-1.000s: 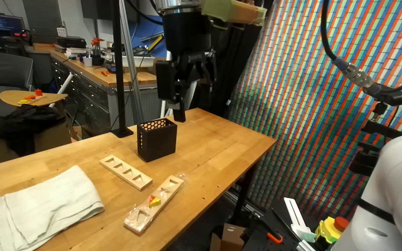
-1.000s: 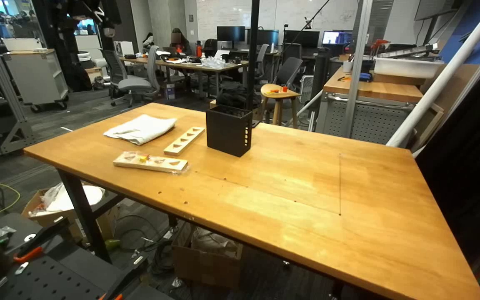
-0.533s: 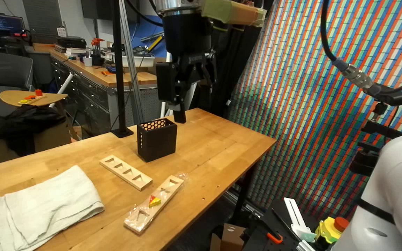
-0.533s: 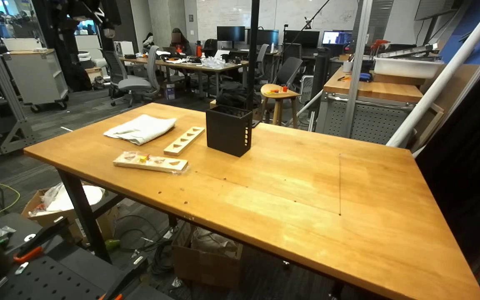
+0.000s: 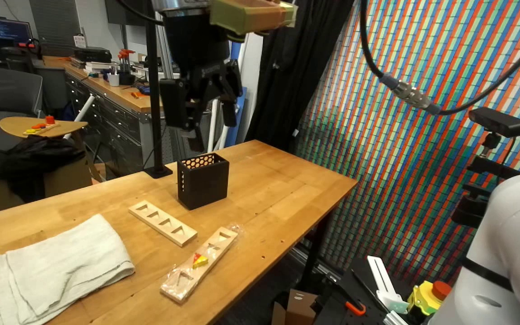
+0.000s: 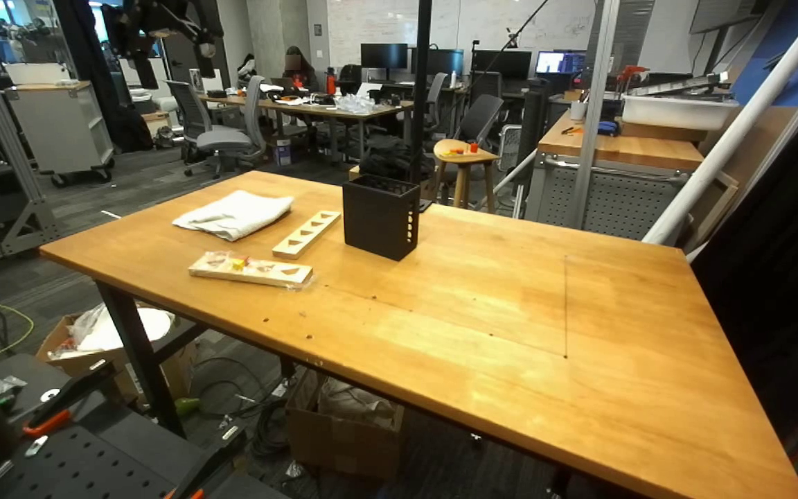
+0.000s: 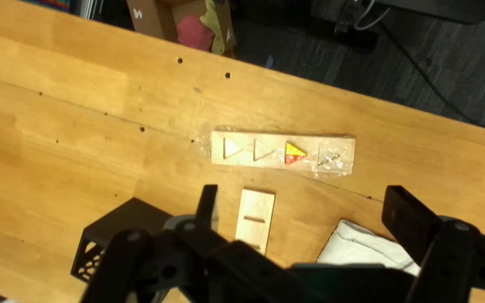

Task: Put the white towel in the basket.

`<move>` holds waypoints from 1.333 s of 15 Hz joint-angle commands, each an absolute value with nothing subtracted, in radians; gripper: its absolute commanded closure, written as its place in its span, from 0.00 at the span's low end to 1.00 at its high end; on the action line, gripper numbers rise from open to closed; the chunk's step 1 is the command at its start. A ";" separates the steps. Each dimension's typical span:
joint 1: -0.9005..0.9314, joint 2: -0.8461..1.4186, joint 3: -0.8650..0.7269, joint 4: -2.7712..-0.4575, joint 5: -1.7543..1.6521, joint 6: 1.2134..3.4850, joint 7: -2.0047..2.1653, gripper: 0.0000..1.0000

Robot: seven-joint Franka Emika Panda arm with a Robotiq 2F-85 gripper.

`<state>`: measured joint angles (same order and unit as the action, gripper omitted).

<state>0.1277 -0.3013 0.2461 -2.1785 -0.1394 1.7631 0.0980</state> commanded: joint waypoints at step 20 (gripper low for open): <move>0.310 0.613 0.170 -1.527 -0.409 2.311 0.069 0.00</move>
<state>0.2777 0.5192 0.2022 -1.6179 -0.4408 2.2827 0.1052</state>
